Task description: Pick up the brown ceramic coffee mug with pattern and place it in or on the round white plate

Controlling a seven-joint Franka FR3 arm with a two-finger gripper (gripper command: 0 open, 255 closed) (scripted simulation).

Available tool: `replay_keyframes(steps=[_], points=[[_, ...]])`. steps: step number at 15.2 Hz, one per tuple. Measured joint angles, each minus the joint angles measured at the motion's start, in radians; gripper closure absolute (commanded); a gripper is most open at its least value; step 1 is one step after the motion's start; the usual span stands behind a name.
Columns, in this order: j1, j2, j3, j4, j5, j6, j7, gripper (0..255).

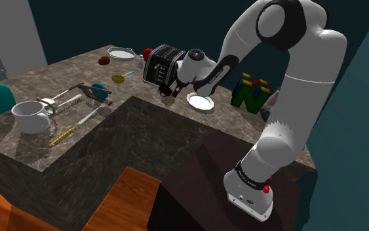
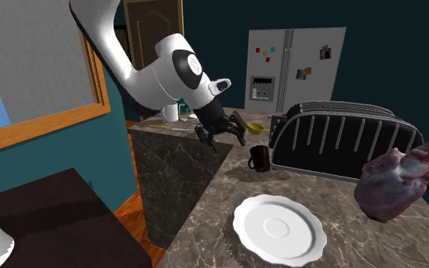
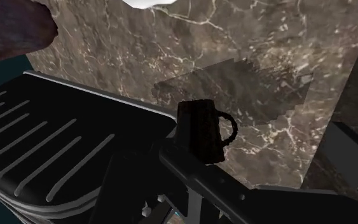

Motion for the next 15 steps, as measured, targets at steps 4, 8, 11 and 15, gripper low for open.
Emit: replay_keyframes(steps=[4, 8, 11, 15], points=[[0.061, 0.167, -0.096, 0.154, -0.127, 0.093, 0.125, 0], [0.079, 0.263, -0.126, 0.235, -0.148, 0.132, 0.167, 0], [0.075, 0.316, -0.133, 0.277, -0.147, 0.152, 0.176, 0], [0.073, 0.341, -0.134, 0.297, -0.145, 0.159, 0.181, 0]])
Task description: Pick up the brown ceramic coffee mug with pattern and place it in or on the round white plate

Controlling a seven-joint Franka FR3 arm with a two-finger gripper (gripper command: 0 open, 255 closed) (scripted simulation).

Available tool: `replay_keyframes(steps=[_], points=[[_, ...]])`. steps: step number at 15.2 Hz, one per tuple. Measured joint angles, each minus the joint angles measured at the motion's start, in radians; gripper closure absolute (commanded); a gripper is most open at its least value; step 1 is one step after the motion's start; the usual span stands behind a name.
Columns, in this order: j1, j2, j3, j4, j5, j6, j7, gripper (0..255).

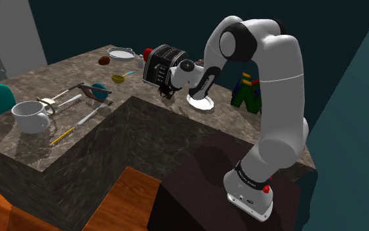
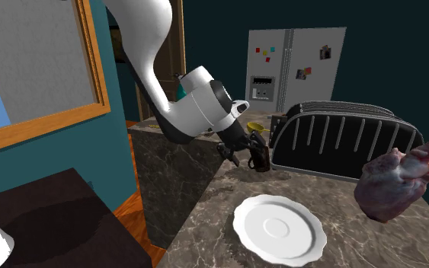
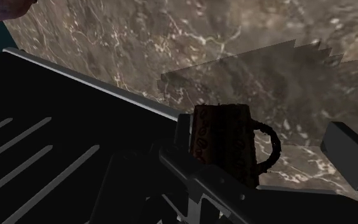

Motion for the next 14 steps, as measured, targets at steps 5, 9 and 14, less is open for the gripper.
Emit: replay_keyframes(steps=[5, 9, 14], points=[[0.000, 0.001, 0.000, 0.001, 0.000, 0.000, 0.000, 255], [0.000, 0.001, 0.000, 0.001, 0.000, 0.000, 0.000, 255], [0.000, 0.001, 0.000, 0.001, 0.000, 0.000, 0.000, 255]])
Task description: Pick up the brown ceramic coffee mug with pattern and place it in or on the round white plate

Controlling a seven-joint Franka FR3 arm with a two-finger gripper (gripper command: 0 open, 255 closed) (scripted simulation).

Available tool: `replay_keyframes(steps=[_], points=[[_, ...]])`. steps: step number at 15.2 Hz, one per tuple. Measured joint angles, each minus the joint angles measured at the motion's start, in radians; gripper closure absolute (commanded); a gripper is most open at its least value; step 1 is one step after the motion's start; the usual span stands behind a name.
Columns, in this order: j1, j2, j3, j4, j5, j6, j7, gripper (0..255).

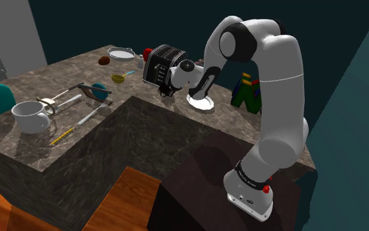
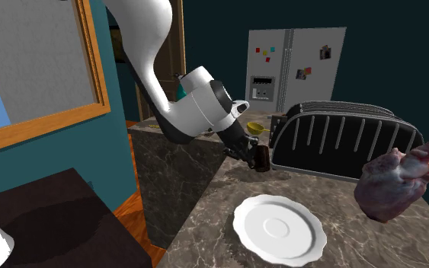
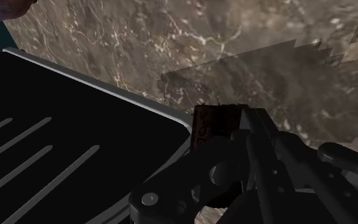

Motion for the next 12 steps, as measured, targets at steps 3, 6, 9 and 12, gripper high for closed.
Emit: replay_keyframes(steps=[3, 6, 9, 12], points=[[-0.026, 0.013, -0.007, 0.015, -0.030, 0.056, -0.020, 0], [-0.195, 0.161, -0.007, 0.244, -0.257, 0.528, -0.022, 0], [-0.289, 0.257, 0.025, 0.397, -0.355, 0.734, -0.047, 0], [-0.300, 0.306, 0.040, 0.461, -0.360, 0.752, -0.039, 0]])
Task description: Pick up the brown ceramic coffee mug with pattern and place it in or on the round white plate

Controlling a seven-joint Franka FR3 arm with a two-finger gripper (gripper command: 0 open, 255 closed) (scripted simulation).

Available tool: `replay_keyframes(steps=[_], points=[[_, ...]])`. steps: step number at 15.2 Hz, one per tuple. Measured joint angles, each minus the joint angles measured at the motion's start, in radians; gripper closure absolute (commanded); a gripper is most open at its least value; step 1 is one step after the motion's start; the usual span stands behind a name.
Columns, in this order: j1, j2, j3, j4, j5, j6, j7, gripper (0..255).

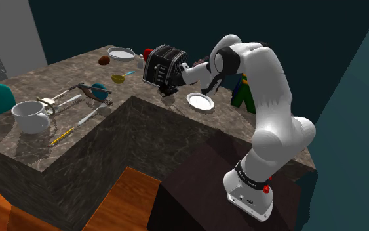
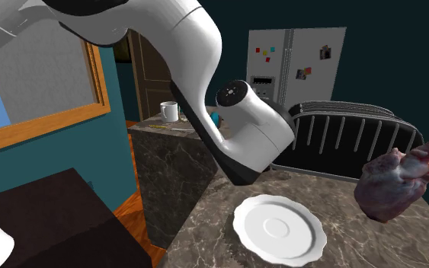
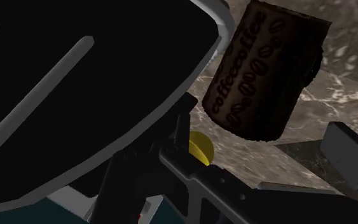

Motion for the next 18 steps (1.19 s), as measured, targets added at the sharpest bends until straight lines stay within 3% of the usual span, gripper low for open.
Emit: replay_keyframes(steps=[3, 9, 10, 18], points=[[0.001, 0.045, 0.009, 0.065, -0.006, -0.009, 0.029, 0], [-0.001, 0.055, 0.010, 0.078, -0.008, -0.009, 0.034, 0], [-0.001, 0.055, 0.010, 0.078, -0.008, -0.009, 0.034, 255], [0.000, 0.055, 0.011, 0.080, -0.008, -0.008, 0.035, 255]])
